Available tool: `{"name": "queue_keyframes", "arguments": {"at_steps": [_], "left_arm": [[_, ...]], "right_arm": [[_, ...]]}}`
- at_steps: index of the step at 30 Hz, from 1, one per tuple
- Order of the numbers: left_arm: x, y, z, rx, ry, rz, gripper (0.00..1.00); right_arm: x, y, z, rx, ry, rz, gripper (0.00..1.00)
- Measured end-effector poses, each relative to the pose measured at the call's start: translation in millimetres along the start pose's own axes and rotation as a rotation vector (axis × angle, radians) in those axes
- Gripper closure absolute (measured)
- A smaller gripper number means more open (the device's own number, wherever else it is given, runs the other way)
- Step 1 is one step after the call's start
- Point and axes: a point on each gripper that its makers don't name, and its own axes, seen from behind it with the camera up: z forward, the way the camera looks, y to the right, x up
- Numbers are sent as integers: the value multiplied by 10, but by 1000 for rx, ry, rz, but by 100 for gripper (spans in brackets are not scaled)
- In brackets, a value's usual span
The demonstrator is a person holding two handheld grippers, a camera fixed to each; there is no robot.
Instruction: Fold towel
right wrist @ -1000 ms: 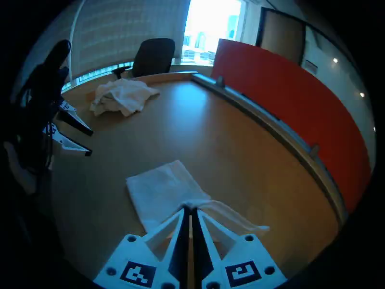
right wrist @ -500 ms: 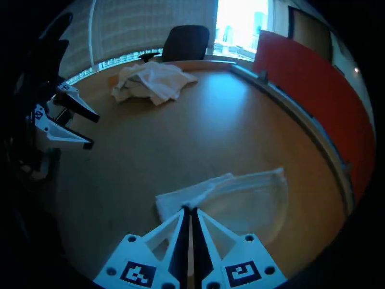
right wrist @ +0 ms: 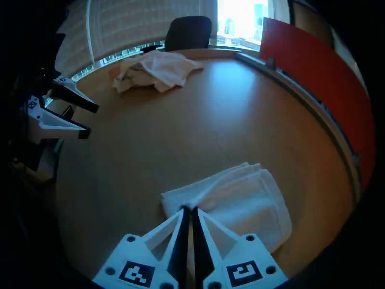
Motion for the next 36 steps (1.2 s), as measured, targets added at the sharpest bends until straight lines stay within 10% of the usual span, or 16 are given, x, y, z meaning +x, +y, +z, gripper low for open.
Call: {"name": "queue_keyframes", "arguments": {"at_steps": [10, 36], "left_arm": [[35, 43, 21, -3, 1, 8, 7], [59, 101, 4, -1, 6, 21, 7]], "right_arm": [[-26, 75, -110, -30, 17, 9, 28], [-566, 110, -484, -108, 0, 123, 27]]}}
